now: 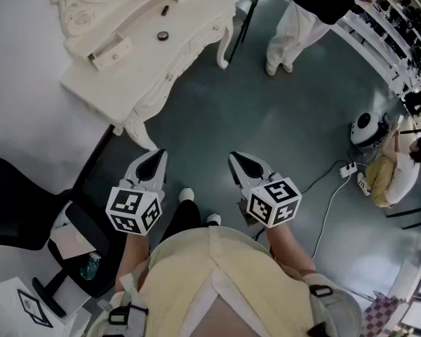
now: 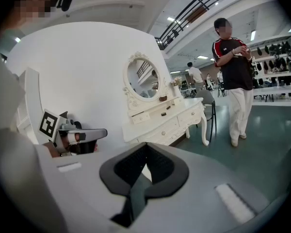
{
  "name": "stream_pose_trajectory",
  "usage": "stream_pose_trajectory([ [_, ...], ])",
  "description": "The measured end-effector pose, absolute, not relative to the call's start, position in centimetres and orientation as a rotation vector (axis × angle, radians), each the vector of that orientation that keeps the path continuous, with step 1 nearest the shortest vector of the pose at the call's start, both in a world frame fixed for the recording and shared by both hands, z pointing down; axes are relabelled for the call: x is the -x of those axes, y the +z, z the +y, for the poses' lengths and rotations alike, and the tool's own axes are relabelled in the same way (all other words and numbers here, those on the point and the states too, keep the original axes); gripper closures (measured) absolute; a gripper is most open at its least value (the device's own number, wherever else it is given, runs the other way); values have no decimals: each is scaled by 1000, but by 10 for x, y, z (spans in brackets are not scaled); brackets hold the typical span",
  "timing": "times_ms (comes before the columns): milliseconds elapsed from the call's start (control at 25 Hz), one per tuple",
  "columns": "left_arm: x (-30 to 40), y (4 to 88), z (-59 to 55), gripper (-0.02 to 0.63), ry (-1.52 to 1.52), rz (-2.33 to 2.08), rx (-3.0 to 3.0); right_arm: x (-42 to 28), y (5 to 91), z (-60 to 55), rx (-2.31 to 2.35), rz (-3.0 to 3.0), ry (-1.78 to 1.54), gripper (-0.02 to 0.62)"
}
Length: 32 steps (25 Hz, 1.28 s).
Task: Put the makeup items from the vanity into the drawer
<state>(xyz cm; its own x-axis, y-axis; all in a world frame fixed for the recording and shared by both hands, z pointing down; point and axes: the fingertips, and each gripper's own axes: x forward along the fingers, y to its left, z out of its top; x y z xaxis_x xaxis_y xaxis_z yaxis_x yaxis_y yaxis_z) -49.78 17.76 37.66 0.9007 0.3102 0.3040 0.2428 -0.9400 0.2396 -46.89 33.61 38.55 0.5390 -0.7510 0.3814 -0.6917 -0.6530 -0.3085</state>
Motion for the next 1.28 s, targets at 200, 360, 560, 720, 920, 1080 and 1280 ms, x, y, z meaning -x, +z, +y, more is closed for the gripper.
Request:
stream_pose_trajectory([
  [200,482,373,181,612,452,568,-2707,451,387,324,2647,1239,-760,597],
  [360,470,374,170,607,436,552,-2756,433,385,314,2626,1242,-732,595],
  [560,453,383,152,607,524,531,-2874,414,386,289,2639,1314,-718,595],
  [720,437,389,136,606,553,524,-2892,404,386,262,2625,1397,-702,595],
  [920,424,388,103,604,553,455,-2933,390,388,245,2607,1398,-728,595],
  [1080,420,389,82,575,538,443,-2907,381,391,232,2604,1380,-748,595],
  [1280,414,388,61,546,509,419,-2924,370,395,218,2624,1374,-760,595],
])
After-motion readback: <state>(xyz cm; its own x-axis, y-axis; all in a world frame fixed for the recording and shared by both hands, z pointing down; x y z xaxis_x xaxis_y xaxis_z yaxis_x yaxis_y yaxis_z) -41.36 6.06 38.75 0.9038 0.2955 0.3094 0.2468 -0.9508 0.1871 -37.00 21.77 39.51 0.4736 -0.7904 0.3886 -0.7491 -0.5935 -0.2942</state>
